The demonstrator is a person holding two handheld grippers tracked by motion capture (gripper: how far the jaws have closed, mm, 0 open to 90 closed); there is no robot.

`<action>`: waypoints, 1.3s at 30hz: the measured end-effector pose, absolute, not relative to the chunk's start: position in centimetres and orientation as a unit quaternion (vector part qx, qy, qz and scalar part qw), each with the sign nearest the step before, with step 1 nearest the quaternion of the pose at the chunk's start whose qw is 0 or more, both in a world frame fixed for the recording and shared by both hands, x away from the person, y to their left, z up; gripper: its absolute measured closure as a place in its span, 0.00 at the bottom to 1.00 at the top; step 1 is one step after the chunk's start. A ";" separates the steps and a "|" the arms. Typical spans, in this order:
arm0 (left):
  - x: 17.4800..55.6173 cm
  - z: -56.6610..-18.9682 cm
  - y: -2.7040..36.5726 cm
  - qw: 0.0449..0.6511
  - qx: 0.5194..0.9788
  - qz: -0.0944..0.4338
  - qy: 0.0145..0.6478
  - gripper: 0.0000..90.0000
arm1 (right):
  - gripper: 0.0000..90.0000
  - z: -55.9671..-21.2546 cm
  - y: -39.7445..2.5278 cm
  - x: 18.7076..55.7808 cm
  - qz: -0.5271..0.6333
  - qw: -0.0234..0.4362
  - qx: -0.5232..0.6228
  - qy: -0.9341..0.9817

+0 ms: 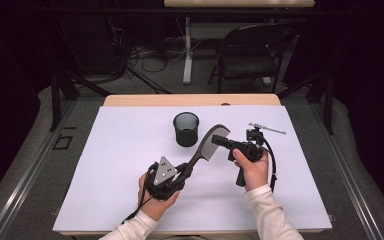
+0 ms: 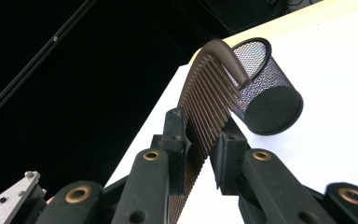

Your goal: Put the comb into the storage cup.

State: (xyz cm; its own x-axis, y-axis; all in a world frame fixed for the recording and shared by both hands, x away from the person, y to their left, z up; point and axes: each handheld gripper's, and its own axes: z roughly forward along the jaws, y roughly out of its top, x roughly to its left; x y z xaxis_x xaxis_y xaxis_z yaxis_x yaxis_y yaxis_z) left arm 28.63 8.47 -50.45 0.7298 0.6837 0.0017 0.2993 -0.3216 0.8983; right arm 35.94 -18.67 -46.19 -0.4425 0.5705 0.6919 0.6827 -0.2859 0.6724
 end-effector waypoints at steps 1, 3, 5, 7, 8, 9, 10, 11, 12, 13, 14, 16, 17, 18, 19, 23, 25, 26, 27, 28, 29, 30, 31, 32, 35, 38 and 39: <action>28.6 -50.5 8.5 0.492 0.789 0.196 0.311 0.81 | 0.87 -46.2 -18.7 35.9 -0.605 0.046 -0.526 -0.596; 28.6 -50.5 8.5 0.492 0.790 0.196 0.311 0.81 | 0.88 -46.3 -18.7 36.0 -0.606 0.051 -0.526 -0.594; 28.6 -50.5 8.5 0.492 0.790 0.195 0.311 0.81 | 0.89 -46.3 -18.7 36.0 -0.606 0.055 -0.527 -0.593; 28.6 -50.5 8.5 0.491 0.790 0.195 0.310 0.81 | 0.89 -46.3 -18.7 36.0 -0.607 0.057 -0.528 -0.591; 28.6 -50.5 8.5 0.491 0.790 0.195 0.310 0.81 | 0.90 -46.3 -18.8 36.0 -0.607 0.060 -0.529 -0.590; 28.6 -50.5 8.5 0.491 0.790 0.195 0.310 0.81 | 0.90 -46.3 -18.8 36.0 -0.607 0.060 -0.529 -0.590; 28.7 -50.5 8.5 0.492 0.790 0.194 0.310 0.80 | 0.90 -46.3 -18.8 36.1 -0.607 0.063 -0.529 -0.589; 28.7 -50.5 8.5 0.493 0.790 0.193 0.310 0.81 | 0.90 -46.4 -18.8 36.1 -0.609 0.066 -0.528 -0.588; 28.7 -50.5 8.5 0.493 0.790 0.193 0.310 0.81 | 0.91 -46.4 -18.9 36.1 -0.608 0.068 -0.529 -0.588; 28.7 -50.5 8.5 0.492 0.790 0.193 0.310 0.81 | 0.91 -46.4 -18.9 36.1 -0.609 0.072 -0.530 -0.586; 28.7 -50.5 8.5 0.492 0.790 0.192 0.311 0.81 | 0.92 -46.5 -18.9 36.2 -0.610 0.074 -0.531 -0.584; 28.7 -50.6 8.5 0.492 0.790 0.191 0.312 0.81 | 0.92 -46.6 -19.0 36.2 -0.612 0.081 -0.531 -0.581; 28.7 -50.6 8.5 0.493 0.790 0.190 0.312 0.81 | 0.92 -46.6 -19.0 36.2 -0.612 0.081 -0.531 -0.581; 28.7 -50.6 8.5 0.493 0.790 0.189 0.312 0.80 | 0.93 -46.6 -19.0 36.2 -0.612 0.083 -0.531 -0.581; 28.7 -50.6 8.5 0.493 0.790 0.188 0.312 0.80 | 0.93 -46.7 -19.0 36.2 -0.612 0.086 -0.530 -0.580; 28.7 -50.7 8.5 0.493 0.790 0.188 0.312 0.80 | 0.96 -46.7 -19.2 36.3 -0.616 0.103 -0.529 -0.574; 28.7 -50.7 8.5 0.494 0.790 0.187 0.312 0.80 | 0.97 -46.8 -19.2 36.4 -0.617 0.109 -0.528 -0.573; 28.7 -50.7 8.5 0.493 0.790 0.188 0.312 0.80 | 0.97 -46.8 -19.3 36.4 -0.620 0.113 -0.528 -0.570; 28.7 -50.7 8.5 0.493 0.790 0.188 0.312 0.80 | 0.97 -46.8 -19.3 36.4 -0.620 0.117 -0.528 -0.569; 28.7 -50.7 8.5 0.493 0.790 0.188 0.311 0.80 | 0.97 -46.9 -19.3 36.4 -0.621 0.121 -0.528 -0.567; 28.7 -50.7 8.5 0.494 0.790 0.188 0.311 0.80 | 0.97 -46.9 -19.4 36.4 -0.620 0.122 -0.528 -0.567; 28.7 -50.7 8.5 0.494 0.790 0.188 0.311 0.80 | 0.98 -46.9 -19.4 36.4 -0.622 0.125 -0.528 -0.564; 28.7 -50.7 8.5 0.494 0.790 0.188 0.311 0.80 | 0.98 -46.9 -19.4 36.4 -0.622 0.125 -0.528 -0.564; 28.7 -50.7 8.5 0.494 0.790 0.188 0.311 0.80 | 0.98 -47.0 -19.4 36.5 -0.623 0.128 -0.528 -0.563; 28.7 -50.7 8.5 0.494 0.790 0.188 0.311 0.80 | 0.98 -47.0 -19.4 36.5 -0.624 0.129 -0.528 -0.562; 28.7 -50.7 8.5 0.493 0.791 0.188 0.311 0.80 | 0.98 -47.0 -19.4 36.4 -0.624 0.131 -0.528 -0.561; 28.7 -50.7 8.5 0.493 0.791 0.189 0.311 0.80 | 0.98 -47.0 -19.4 36.4 -0.624 0.131 -0.528 -0.561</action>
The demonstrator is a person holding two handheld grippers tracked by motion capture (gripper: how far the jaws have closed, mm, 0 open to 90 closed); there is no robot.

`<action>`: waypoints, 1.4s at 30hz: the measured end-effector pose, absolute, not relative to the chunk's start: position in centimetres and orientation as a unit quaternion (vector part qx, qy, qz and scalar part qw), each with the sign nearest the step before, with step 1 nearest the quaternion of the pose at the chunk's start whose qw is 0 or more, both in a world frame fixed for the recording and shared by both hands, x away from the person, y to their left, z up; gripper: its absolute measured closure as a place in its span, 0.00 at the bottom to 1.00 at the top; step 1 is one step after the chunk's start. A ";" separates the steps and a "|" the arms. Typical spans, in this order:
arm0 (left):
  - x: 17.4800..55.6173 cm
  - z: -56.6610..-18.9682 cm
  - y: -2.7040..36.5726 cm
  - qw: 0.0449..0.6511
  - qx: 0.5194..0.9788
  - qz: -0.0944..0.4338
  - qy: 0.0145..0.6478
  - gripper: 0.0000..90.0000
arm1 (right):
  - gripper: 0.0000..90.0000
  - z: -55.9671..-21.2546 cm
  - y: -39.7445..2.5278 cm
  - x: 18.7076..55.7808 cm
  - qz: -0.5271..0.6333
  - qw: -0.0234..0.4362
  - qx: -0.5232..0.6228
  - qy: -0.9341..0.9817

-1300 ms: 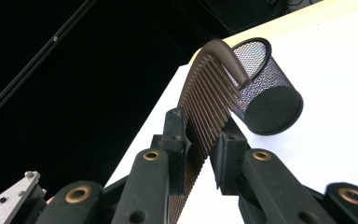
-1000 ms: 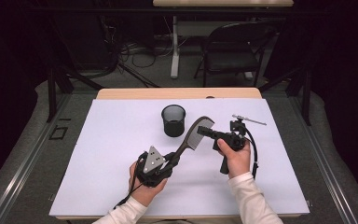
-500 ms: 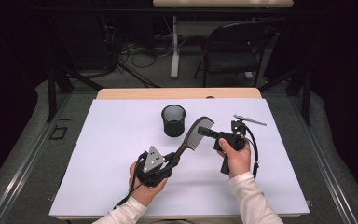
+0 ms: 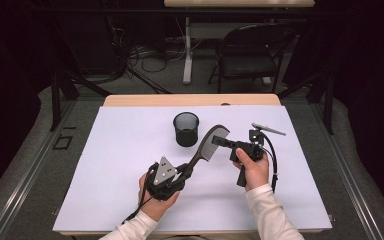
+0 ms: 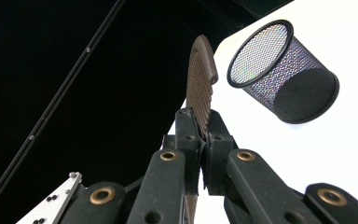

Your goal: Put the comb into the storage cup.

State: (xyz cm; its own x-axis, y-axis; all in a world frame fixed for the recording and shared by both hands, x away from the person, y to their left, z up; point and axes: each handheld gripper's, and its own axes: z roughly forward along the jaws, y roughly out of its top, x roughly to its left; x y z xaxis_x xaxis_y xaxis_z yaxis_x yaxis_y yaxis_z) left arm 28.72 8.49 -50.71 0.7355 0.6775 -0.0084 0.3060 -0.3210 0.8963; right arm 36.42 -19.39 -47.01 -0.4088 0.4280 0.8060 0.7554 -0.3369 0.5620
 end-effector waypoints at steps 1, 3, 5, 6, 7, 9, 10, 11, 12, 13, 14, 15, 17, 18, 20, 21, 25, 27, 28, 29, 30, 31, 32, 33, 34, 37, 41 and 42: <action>28.7 -50.7 8.5 0.493 0.790 0.189 0.311 0.80 | 0.98 -47.0 -19.4 36.4 -0.625 0.131 -0.527 -0.561; 28.7 -50.7 8.5 0.493 0.790 0.189 0.311 0.80 | 0.98 -47.0 -19.4 36.4 -0.625 0.133 -0.527 -0.560; 28.7 -50.7 8.5 0.494 0.790 0.189 0.311 0.80 | 0.98 -47.0 -19.4 36.4 -0.626 0.133 -0.527 -0.560; 28.7 -50.7 8.5 0.493 0.790 0.189 0.310 0.80 | 0.98 -47.0 -19.4 36.4 -0.626 0.134 -0.527 -0.559; 28.7 -50.7 8.5 0.493 0.790 0.190 0.310 0.80 | 0.98 -47.0 -19.4 36.4 -0.626 0.134 -0.526 -0.559; 28.7 -50.8 8.5 0.493 0.790 0.190 0.310 0.80 | 0.98 -47.0 -19.4 36.4 -0.626 0.136 -0.526 -0.559; 28.7 -50.8 8.5 0.494 0.790 0.190 0.310 0.80 | 0.98 -47.0 -19.4 36.4 -0.627 0.137 -0.526 -0.559; 28.7 -50.8 8.4 0.495 0.789 0.191 0.310 0.80 | 0.98 -47.0 -19.4 36.4 -0.627 0.137 -0.526 -0.558; 28.7 -50.8 8.4 0.495 0.789 0.191 0.310 0.80 | 0.98 -47.0 -19.4 36.4 -0.627 0.137 -0.526 -0.558; 28.7 -50.8 8.4 0.495 0.788 0.192 0.311 0.80 | 0.98 -47.0 -19.4 36.4 -0.627 0.138 -0.526 -0.558; 28.7 -50.8 8.4 0.495 0.788 0.192 0.311 0.80 | 0.98 -47.0 -19.4 36.4 -0.628 0.140 -0.525 -0.557; 28.7 -50.8 8.4 0.495 0.789 0.191 0.311 0.80 | 0.98 -47.0 -19.4 36.4 -0.628 0.140 -0.525 -0.557; 28.7 -50.8 8.4 0.495 0.789 0.192 0.310 0.80 | 0.98 -47.0 -19.4 36.4 -0.629 0.141 -0.525 -0.556; 28.6 -50.8 8.4 0.494 0.789 0.192 0.311 0.80 | 0.98 -47.0 -19.4 36.4 -0.629 0.141 -0.524 -0.556; 28.6 -50.8 8.4 0.495 0.789 0.192 0.310 0.80 | 0.98 -47.0 -19.5 36.4 -0.629 0.142 -0.525 -0.556; 28.6 -50.8 8.4 0.495 0.788 0.193 0.310 0.80 | 0.98 -47.0 -19.4 36.4 -0.629 0.142 -0.525 -0.555; 28.6 -50.8 8.4 0.496 0.788 0.193 0.310 0.80 | 0.98 -47.1 -19.5 36.4 -0.630 0.143 -0.524 -0.555; 28.6 -50.8 8.4 0.495 0.788 0.194 0.310 0.80 | 0.98 -47.0 -19.5 36.4 -0.630 0.144 -0.524 -0.555; 28.6 -50.8 8.4 0.495 0.788 0.194 0.310 0.80 | 0.98 -47.0 -19.5 36.4 -0.631 0.143 -0.524 -0.554; 28.6 -50.8 8.4 0.496 0.788 0.194 0.310 0.80 | 0.98 -47.0 -19.5 36.4 -0.631 0.143 -0.524 -0.554; 28.6 -50.8 8.4 0.496 0.787 0.194 0.310 0.80 | 0.98 -47.0 -19.4 36.4 -0.631 0.144 -0.524 -0.553; 28.6 -50.8 8.4 0.496 0.787 0.194 0.310 0.80 | 0.98 -47.0 -19.4 36.4 -0.631 0.144 -0.524 -0.553; 28.6 -50.8 8.4 0.497 0.787 0.193 0.310 0.80 | 0.98 -47.0 -19.4 36.4 -0.632 0.144 -0.524 -0.553; 28.6 -50.8 8.4 0.497 0.787 0.193 0.311 0.80 | 0.98 -47.0 -19.4 36.4 -0.631 0.144 -0.524 -0.553; 28.6 -50.8 8.4 0.497 0.787 0.193 0.311 0.80 | 0.98 -47.0 -19.4 36.3 -0.631 0.144 -0.524 -0.553; 28.6 -50.8 8.4 0.498 0.786 0.191 0.311 0.79 | 0.98 -47.0 -19.4 36.3 -0.632 0.145 -0.522 -0.554; 28.7 -50.9 8.4 0.499 0.787 0.190 0.310 0.77 | 0.98 -47.1 -19.4 36.3 -0.632 0.148 -0.521 -0.554; 28.7 -50.9 8.4 0.500 0.786 0.189 0.310 0.76 | 0.98 -47.1 -19.4 36.3 -0.632 0.148 -0.521 -0.555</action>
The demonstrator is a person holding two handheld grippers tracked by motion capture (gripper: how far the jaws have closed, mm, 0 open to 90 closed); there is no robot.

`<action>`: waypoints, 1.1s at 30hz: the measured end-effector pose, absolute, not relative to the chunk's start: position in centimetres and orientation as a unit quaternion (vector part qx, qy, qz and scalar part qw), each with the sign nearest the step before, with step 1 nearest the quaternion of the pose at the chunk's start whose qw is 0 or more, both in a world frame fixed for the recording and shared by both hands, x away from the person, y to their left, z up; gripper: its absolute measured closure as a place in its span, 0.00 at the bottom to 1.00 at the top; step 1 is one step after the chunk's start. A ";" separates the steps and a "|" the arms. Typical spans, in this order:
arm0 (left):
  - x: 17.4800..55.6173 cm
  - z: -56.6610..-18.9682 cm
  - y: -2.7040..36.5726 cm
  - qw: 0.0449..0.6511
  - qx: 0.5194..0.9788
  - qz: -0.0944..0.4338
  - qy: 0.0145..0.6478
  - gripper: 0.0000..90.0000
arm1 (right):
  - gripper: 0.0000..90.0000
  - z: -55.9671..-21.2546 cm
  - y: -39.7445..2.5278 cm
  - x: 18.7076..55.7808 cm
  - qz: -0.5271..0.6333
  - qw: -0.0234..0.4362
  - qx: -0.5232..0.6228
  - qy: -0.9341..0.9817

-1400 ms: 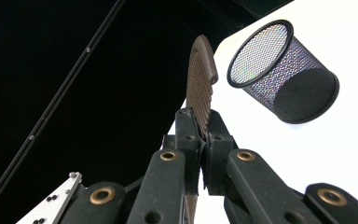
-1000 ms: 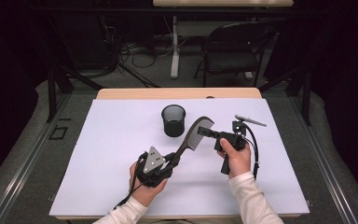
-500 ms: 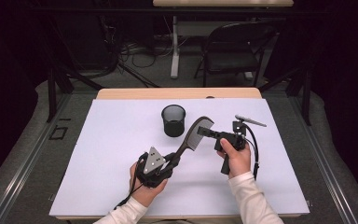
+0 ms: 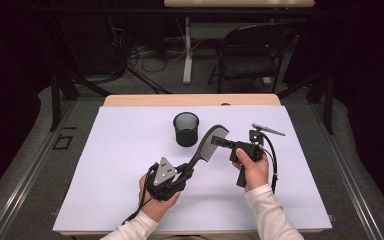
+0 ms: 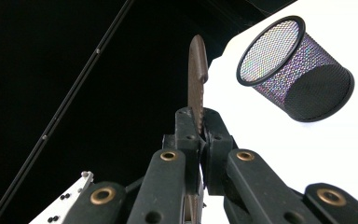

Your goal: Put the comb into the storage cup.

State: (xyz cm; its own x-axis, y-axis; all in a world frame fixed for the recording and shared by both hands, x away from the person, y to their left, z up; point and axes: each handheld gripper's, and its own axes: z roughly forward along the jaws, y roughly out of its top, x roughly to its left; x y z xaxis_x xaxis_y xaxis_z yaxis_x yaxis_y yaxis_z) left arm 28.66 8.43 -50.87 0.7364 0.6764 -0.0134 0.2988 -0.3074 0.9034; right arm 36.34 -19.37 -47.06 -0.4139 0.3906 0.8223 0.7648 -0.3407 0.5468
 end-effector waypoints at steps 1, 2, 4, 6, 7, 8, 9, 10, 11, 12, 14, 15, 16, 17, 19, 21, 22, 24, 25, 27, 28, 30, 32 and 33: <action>28.7 -50.9 8.4 0.501 0.786 0.188 0.310 0.75 | 0.98 -47.1 -19.4 36.3 -0.632 0.148 -0.521 -0.555; 28.6 -50.9 8.4 0.501 0.786 0.188 0.309 0.75 | 0.98 -47.1 -19.4 36.3 -0.632 0.148 -0.521 -0.555; 28.7 -50.9 8.4 0.503 0.786 0.186 0.309 0.72 | 0.98 -47.1 -19.4 36.3 -0.633 0.147 -0.522 -0.552; 28.7 -50.9 8.4 0.502 0.786 0.187 0.309 0.71 | 0.98 -47.1 -19.4 36.4 -0.634 0.146 -0.522 -0.552; 28.7 -50.9 8.4 0.501 0.786 0.187 0.309 0.70 | 0.98 -47.1 -19.4 36.4 -0.633 0.145 -0.522 -0.552; 28.7 -50.9 8.4 0.500 0.787 0.188 0.309 0.70 | 0.98 -47.1 -19.5 36.4 -0.633 0.145 -0.523 -0.552; 28.8 -50.9 8.4 0.500 0.787 0.187 0.309 0.69 | 0.98 -47.1 -19.5 36.4 -0.633 0.145 -0.523 -0.552; 28.8 -50.9 8.4 0.500 0.787 0.187 0.311 0.68 | 0.98 -47.1 -19.5 36.4 -0.633 0.145 -0.523 -0.552; 28.8 -50.9 8.4 0.500 0.786 0.188 0.311 0.67 | 0.98 -47.1 -19.5 36.4 -0.632 0.144 -0.523 -0.553; 28.8 -50.9 8.4 0.500 0.786 0.188 0.312 0.66 | 0.98 -47.1 -19.5 36.4 -0.632 0.142 -0.523 -0.554; 28.8 -50.9 8.4 0.500 0.785 0.187 0.314 0.64 | 0.98 -47.1 -19.5 36.4 -0.632 0.140 -0.523 -0.554; 28.8 -50.9 8.4 0.500 0.785 0.186 0.315 0.62 | 0.98 -47.1 -19.5 36.4 -0.635 0.139 -0.523 -0.552; 28.9 -50.9 8.5 0.499 0.786 0.186 0.315 0.61 | 0.98 -47.1 -19.6 36.4 -0.633 0.138 -0.523 -0.554; 28.9 -50.9 8.5 0.499 0.786 0.184 0.316 0.59 | 0.98 -47.1 -19.7 36.4 -0.633 0.137 -0.523 -0.553; 29.0 -50.9 8.5 0.499 0.785 0.182 0.318 0.56 | 0.98 -47.1 -19.8 36.4 -0.632 0.135 -0.525 -0.554; 29.1 -50.9 8.6 0.500 0.785 0.180 0.319 0.53 | 0.98 -47.2 -19.8 36.4 -0.632 0.131 -0.526 -0.554; 29.2 -50.9 8.6 0.501 0.784 0.177 0.321 0.52 | 0.98 -47.1 -19.9 36.4 -0.631 0.131 -0.527 -0.554; 29.3 -50.9 8.6 0.499 0.785 0.173 0.324 0.49 | 0.98 -47.2 -19.9 36.4 -0.631 0.128 -0.527 -0.555; 29.3 -50.9 8.6 0.499 0.785 0.171 0.325 0.49 | 0.98 -47.2 -19.9 36.4 -0.630 0.126 -0.527 -0.556; 29.3 -50.9 8.6 0.499 0.784 0.171 0.327 0.48 | 0.98 -47.2 -20.0 36.5 -0.629 0.122 -0.529 -0.557; 29.4 -50.8 8.7 0.500 0.783 0.169 0.328 0.47 | 0.98 -47.2 -20.0 36.5 -0.628 0.120 -0.530 -0.557; 29.5 -50.7 8.7 0.503 0.781 0.167 0.329 0.47 | 0.98 -47.2 -20.1 36.5 -0.630 0.117 -0.530 -0.556; 29.5 -50.7 8.8 0.503 0.781 0.170 0.329 0.46 | 0.98 -47.2 -20.3 36.5 -0.630 0.113 -0.530 -0.556; 29.5 -50.7 8.8 0.504 0.781 0.171 0.327 0.45 | 0.98 -47.2 -20.4 36.5 -0.629 0.110 -0.531 -0.557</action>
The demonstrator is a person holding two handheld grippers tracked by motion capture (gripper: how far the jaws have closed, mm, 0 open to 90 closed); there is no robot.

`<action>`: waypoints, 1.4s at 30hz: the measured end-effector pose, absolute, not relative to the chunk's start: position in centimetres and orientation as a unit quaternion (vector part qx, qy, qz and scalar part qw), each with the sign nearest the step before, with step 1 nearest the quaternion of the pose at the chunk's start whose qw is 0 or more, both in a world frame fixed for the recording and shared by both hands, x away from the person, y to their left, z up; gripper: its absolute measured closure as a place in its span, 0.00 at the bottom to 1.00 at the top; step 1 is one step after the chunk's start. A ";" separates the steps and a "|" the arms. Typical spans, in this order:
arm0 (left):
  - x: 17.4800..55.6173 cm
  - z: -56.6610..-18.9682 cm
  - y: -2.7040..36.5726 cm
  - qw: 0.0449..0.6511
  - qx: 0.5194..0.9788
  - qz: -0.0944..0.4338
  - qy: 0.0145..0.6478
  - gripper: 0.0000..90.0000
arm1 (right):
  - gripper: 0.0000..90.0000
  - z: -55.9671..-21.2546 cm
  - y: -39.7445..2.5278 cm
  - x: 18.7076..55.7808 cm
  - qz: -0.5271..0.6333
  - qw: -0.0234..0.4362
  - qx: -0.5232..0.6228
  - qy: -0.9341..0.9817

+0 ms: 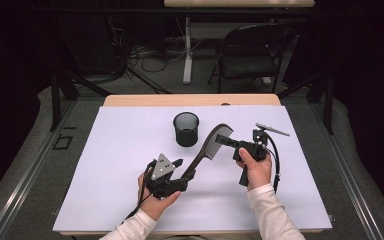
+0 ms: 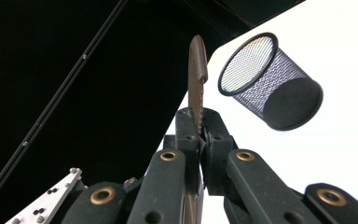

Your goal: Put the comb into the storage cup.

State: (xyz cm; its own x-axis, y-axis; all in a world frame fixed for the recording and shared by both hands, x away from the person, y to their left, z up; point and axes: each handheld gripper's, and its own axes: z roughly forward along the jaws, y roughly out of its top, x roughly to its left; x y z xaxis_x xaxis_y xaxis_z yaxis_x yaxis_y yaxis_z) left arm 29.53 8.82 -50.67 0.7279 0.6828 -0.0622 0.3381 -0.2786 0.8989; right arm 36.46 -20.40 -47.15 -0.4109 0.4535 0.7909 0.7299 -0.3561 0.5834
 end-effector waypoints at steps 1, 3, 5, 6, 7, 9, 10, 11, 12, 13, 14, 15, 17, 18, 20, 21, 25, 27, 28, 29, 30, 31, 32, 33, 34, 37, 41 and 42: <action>29.5 -50.7 8.8 0.504 0.781 0.175 0.323 0.45 | 0.98 -47.1 -20.4 36.5 -0.630 0.109 -0.532 -0.555; 29.5 -50.7 8.7 0.508 0.781 0.175 0.317 0.45 | 0.98 -47.2 -20.6 36.5 -0.632 0.106 -0.535 -0.551; 29.6 -50.7 8.7 0.511 0.782 0.176 0.310 0.45 | 0.98 -47.2 -20.8 36.5 -0.630 0.103 -0.536 -0.553; 29.6 -50.7 8.7 0.513 0.782 0.175 0.308 0.45 | 0.98 -47.1 -20.9 36.5 -0.630 0.103 -0.538 -0.551; 29.6 -50.7 8.7 0.513 0.782 0.175 0.307 0.45 | 0.98 -47.2 -20.9 36.6 -0.635 0.100 -0.537 -0.547; 29.7 -50.7 8.6 0.515 0.782 0.171 0.307 0.45 | 0.98 -47.1 -21.1 36.6 -0.632 0.098 -0.538 -0.548; 29.8 -50.7 8.7 0.515 0.782 0.170 0.308 0.45 | 0.98 -47.1 -21.3 36.6 -0.632 0.096 -0.539 -0.549; 29.9 -50.7 8.7 0.513 0.783 0.169 0.309 0.45 | 0.98 -47.1 -21.4 36.6 -0.632 0.094 -0.540 -0.548; 29.9 -50.7 8.7 0.512 0.783 0.168 0.311 0.45 | 0.98 -47.1 -21.4 36.6 -0.637 0.091 -0.540 -0.543; 30.0 -50.7 8.8 0.510 0.784 0.167 0.311 0.45 | 0.98 -47.0 -21.5 36.6 -0.635 0.089 -0.541 -0.545; 30.0 -50.7 8.8 0.507 0.786 0.166 0.312 0.48 | 0.98 -46.9 -21.8 36.6 -0.635 0.085 -0.541 -0.545; 30.0 -50.7 8.8 0.506 0.786 0.167 0.313 0.48 | 0.98 -46.9 -21.8 36.6 -0.635 0.085 -0.541 -0.545; 30.2 -50.6 8.9 0.505 0.787 0.166 0.313 0.48 | 0.98 -46.9 -21.9 36.5 -0.634 0.081 -0.543 -0.545; 30.2 -50.6 8.9 0.505 0.786 0.167 0.315 0.48 | 0.98 -46.8 -22.0 36.5 -0.635 0.079 -0.543 -0.544; 30.3 -50.6 9.1 0.505 0.786 0.172 0.312 0.48 | 0.98 -46.8 -22.1 36.5 -0.640 0.075 -0.543 -0.539; 30.3 -50.6 9.1 0.505 0.785 0.171 0.315 0.48 | 0.98 -46.7 -22.3 36.5 -0.637 0.075 -0.543 -0.542; 30.6 -50.4 9.5 0.500 0.783 0.178 0.324 0.48 | 0.98 -46.6 -22.5 36.5 -0.638 0.071 -0.543 -0.541; 30.7 -50.4 9.7 0.496 0.782 0.179 0.332 0.47 | 0.98 -46.5 -22.6 36.4 -0.640 0.067 -0.543 -0.540; 30.8 -50.4 9.8 0.496 0.781 0.179 0.335 0.46 | 0.98 -46.5 -22.5 36.4 -0.642 0.064 -0.542 -0.538; 30.9 -50.4 10.0 0.493 0.781 0.181 0.338 0.46 | 0.98 -46.5 -22.5 36.4 -0.642 0.063 -0.542 -0.538; 31.0 -50.4 10.1 0.492 0.781 0.182 0.339 0.46 | 0.98 -46.4 -22.5 36.4 -0.642 0.060 -0.542 -0.539; 31.1 -50.4 10.2 0.492 0.779 0.181 0.344 0.46 | 0.98 -46.3 -22.6 36.3 -0.638 0.059 -0.542 -0.544; 31.2 -50.4 10.4 0.493 0.779 0.176 0.345 0.45 | 0.98 -46.3 -22.6 36.3 -0.638 0.057 -0.542 -0.544; 31.4 -50.3 10.5 0.495 0.777 0.171 0.348 0.43 | 0.98 -46.3 -22.6 36.3 -0.638 0.054 -0.541 -0.545; 31.5 -50.3 10.7 0.496 0.777 0.171 0.348 0.42 | 0.98 -46.2 -22.6 36.3 -0.640 0.052 -0.541 -0.543; 31.8 -50.1 11.1 0.496 0.777 0.171 0.349 0.38 | 0.98 -46.1 -22.7 36.2 -0.639 0.047 -0.539 -0.546; 32.4 -50.0 11.9 0.496 0.771 0.169 0.361 0.31 | 0.98 -45.9 -22.6 36.1 -0.646 0.042 -0.534 -0.543; 32.4 -49.9 12.1 0.496 0.771 0.171 0.361 0.30 | 0.98 -45.7 -22.6 36.0 -0.645 0.035 -0.532 -0.547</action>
State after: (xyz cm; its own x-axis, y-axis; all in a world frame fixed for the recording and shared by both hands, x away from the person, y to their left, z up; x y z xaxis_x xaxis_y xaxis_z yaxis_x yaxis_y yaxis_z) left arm 32.44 12.09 -49.89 0.6811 0.7260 -0.0948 0.3870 -0.2471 0.8883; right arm 35.97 -22.64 -45.68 -0.4307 0.5374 0.7250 0.6273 -0.3992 0.6686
